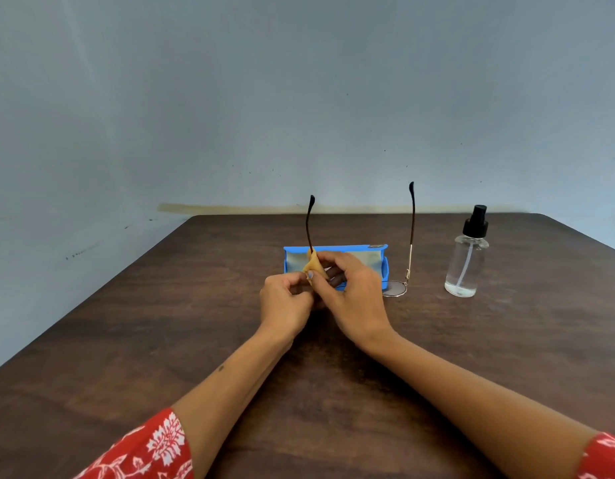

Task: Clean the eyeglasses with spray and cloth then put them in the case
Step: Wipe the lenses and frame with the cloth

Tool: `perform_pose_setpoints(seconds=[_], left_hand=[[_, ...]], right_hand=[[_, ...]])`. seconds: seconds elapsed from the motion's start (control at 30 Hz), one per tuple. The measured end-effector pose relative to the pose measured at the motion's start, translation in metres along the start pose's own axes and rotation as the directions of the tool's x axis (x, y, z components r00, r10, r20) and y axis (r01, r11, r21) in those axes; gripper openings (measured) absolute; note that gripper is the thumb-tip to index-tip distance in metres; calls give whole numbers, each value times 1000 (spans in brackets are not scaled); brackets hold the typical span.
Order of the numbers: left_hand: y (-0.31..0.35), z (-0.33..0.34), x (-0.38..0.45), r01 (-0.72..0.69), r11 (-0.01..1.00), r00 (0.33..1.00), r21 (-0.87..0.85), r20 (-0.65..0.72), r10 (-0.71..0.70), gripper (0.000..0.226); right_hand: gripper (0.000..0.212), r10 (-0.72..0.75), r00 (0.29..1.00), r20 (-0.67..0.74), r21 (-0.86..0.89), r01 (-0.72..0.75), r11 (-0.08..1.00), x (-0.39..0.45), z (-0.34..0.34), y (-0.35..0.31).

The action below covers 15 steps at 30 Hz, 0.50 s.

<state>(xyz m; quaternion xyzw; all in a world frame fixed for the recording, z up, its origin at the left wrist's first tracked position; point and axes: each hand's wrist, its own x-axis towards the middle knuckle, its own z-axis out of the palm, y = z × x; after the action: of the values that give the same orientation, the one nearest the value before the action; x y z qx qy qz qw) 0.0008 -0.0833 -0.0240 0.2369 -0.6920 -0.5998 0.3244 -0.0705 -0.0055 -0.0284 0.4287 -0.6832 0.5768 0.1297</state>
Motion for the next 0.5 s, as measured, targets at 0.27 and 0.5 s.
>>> perform_pose_setpoints(seconds=[0.27, 0.5], left_hand=[[2, 4, -2, 26, 993, 999, -113, 48, -21, 19], [-1, 1, -1, -11, 999, 1000, -36, 14, 11, 24]], right_hand=[[15, -4, 995, -97, 52, 9, 999, 21, 0, -12], [17, 24, 997, -72, 10, -23, 1000, 7, 6, -5]])
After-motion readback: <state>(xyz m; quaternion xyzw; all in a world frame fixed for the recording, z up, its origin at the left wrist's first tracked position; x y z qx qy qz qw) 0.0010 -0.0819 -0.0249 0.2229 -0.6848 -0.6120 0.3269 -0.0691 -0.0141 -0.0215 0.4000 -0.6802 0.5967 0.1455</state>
